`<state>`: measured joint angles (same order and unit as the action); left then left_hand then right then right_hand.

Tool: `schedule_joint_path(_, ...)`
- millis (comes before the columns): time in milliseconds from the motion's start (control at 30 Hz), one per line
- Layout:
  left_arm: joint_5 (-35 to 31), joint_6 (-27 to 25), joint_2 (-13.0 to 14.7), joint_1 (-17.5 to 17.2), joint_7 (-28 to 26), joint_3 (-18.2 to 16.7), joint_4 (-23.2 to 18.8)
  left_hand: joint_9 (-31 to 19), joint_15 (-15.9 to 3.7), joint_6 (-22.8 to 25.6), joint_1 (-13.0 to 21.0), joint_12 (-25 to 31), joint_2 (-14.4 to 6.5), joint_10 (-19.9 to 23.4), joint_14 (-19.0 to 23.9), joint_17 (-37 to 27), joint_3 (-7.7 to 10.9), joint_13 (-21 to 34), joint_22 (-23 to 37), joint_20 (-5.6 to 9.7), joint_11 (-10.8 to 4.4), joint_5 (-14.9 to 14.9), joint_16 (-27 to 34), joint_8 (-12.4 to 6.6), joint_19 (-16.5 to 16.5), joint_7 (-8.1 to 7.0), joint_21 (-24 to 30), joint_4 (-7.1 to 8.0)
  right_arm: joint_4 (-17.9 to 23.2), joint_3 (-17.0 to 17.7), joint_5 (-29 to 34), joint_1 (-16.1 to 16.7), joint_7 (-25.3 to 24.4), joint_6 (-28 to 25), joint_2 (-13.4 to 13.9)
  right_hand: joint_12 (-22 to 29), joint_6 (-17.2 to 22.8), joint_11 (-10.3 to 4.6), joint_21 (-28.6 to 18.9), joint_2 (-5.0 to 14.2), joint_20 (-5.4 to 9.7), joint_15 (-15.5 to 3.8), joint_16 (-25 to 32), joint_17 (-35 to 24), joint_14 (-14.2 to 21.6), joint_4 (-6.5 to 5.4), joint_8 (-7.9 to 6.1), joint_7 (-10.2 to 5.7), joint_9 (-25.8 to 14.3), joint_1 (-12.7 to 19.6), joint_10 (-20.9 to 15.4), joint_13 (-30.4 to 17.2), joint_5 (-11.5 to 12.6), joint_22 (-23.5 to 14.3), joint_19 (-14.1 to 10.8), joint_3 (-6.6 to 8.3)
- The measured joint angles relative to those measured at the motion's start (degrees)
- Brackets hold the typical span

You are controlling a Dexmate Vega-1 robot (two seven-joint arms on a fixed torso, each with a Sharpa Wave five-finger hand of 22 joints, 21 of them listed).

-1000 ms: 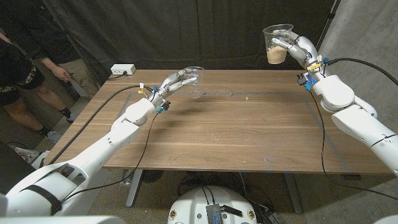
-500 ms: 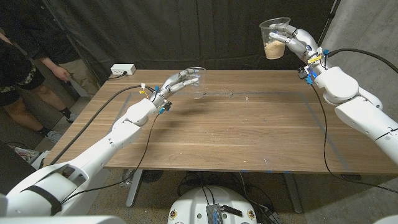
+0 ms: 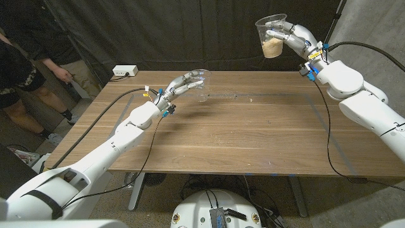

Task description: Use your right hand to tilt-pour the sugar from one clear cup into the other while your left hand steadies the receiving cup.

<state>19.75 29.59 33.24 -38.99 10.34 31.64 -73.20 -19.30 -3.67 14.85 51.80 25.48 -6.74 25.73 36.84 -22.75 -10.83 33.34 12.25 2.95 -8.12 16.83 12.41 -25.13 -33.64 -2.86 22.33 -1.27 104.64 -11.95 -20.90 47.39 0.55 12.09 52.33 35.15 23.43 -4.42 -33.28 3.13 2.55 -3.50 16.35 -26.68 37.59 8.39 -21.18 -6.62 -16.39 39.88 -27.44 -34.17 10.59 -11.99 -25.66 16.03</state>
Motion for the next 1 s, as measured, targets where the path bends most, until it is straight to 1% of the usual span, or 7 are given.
schedule_joint_path(100, 0.0, 0.0, 0.0, -0.1, 0.0, 0.0, -0.2, 0.0, 0.00, 0.0, 0.0, 0.0, 0.0, -0.1, 0.0, 0.0, 0.00, 0.0, 0.0, 0.00, 0.06, 0.0, 0.0, 0.00, 0.0, 0.00, 0.0, 0.00, 0.1, -0.6, -0.1, -0.8, 0.9, -0.3, 0.0, 0.0, 0.0, 0.00, 0.0, 0.00, 0.00, 0.00, 0.0, 0.0, 0.0, 0.00, 0.02, 0.01, 0.0, 0.0, 0.0, 0.0, 0.0, 0.0, 0.0, 0.00)
schedule_joint_path(300, -0.1, 0.0, 0.1, -0.2, 0.0, 0.1, -0.4, 0.0, 0.00, 0.0, 0.0, 0.0, 0.0, -0.1, 0.0, 0.0, 0.00, 0.0, 0.0, 0.21, 0.06, 0.0, 0.0, 0.00, 0.2, 0.00, 0.0, 0.00, 0.1, -0.6, -0.2, -0.8, 3.0, -1.0, 0.0, 0.0, -0.1, 0.11, 0.0, -0.15, 0.00, 0.00, 0.0, 0.0, 0.0, 0.00, 0.03, 0.08, 0.0, 0.2, -0.1, 0.0, 0.0, 0.0, 0.0, 0.00)
schedule_joint_path(333, -0.1, 0.0, 0.1, -0.3, -0.1, 0.1, -0.5, 0.0, 0.00, 0.0, 0.0, 0.0, 0.0, -0.1, 0.0, 0.0, 0.00, -0.1, 0.0, 0.21, 0.07, 0.0, 0.0, 0.00, 0.2, 0.02, 0.0, 0.00, -0.1, -2.3, -0.2, -3.0, 3.3, -1.1, -0.2, 0.0, -0.1, 0.11, 0.0, -0.15, 0.00, 0.00, 0.0, 0.0, 0.0, 0.00, 0.03, 0.07, 0.0, 0.1, -0.1, 0.0, 0.0, 0.0, 0.0, 0.00)
schedule_joint_path(400, -0.1, 0.1, 0.1, -0.3, -0.1, 0.1, -0.5, 0.0, 0.00, 0.2, 0.0, 0.0, 0.0, -0.1, 0.0, 0.0, 0.00, -0.2, 0.0, 0.21, 0.07, 0.0, 0.0, 0.00, 0.2, 0.21, 0.0, 0.00, -0.3, -3.1, -0.2, -3.9, 4.4, -1.5, -0.3, 0.0, 0.0, 0.11, 0.0, -0.16, 0.00, -0.03, 0.0, 0.0, 0.0, 0.00, 0.03, -0.03, 0.0, 0.1, -0.1, 0.0, 0.0, 0.0, 0.0, 0.00)
schedule_joint_path(633, -0.1, 0.1, 0.2, -0.4, -0.2, 0.1, -0.7, 0.0, 0.01, 0.2, 0.0, 0.0, 0.0, 0.1, 0.0, -0.2, -0.40, -0.2, 0.0, 0.21, -0.06, 0.0, 0.0, 0.24, 0.2, 0.21, 0.4, 0.09, -0.7, -4.3, -0.3, -5.4, 6.9, -2.8, -0.5, 0.0, 0.1, 0.11, 0.0, -0.30, 0.00, -0.28, 0.0, 0.0, 0.3, 0.00, 0.04, -0.12, 0.0, 0.3, -0.1, 0.0, 0.0, 0.0, 0.0, 0.00)
schedule_joint_path(733, 0.0, 0.1, 0.2, -0.4, -0.2, 0.2, -0.7, 0.0, 0.00, 0.2, 0.3, 0.0, -0.3, 0.1, 0.0, -0.3, -0.39, -0.2, 0.0, 0.21, -0.07, 0.0, 0.0, 0.24, 0.2, 0.18, 0.4, 0.09, -1.0, -5.7, -0.3, -7.0, 8.1, -3.5, -0.5, -0.1, 0.1, 0.11, 0.0, -0.29, 0.00, -0.28, 0.0, 0.0, 0.3, 0.00, 0.04, -0.12, 0.0, 0.3, -0.1, 0.0, 0.0, 0.0, 0.0, 0.00)
schedule_joint_path(1000, 0.0, 0.2, 0.3, -0.4, 0.1, 0.2, -0.7, -0.3, 0.01, 0.4, 0.3, 0.2, -0.3, 0.2, 0.0, -0.3, -0.39, -0.3, 0.0, 0.21, 0.01, 0.0, 0.0, 0.24, 0.2, -0.02, 0.4, 0.09, -1.3, -6.9, 0.2, -8.3, 10.0, -4.6, -0.5, -0.2, 0.1, 0.11, 0.0, -0.27, 0.00, -0.28, 0.0, 0.0, 0.3, 0.00, 0.04, -0.12, 0.0, 0.3, -0.1, -0.3, 0.0, 0.0, 0.0, 0.00)
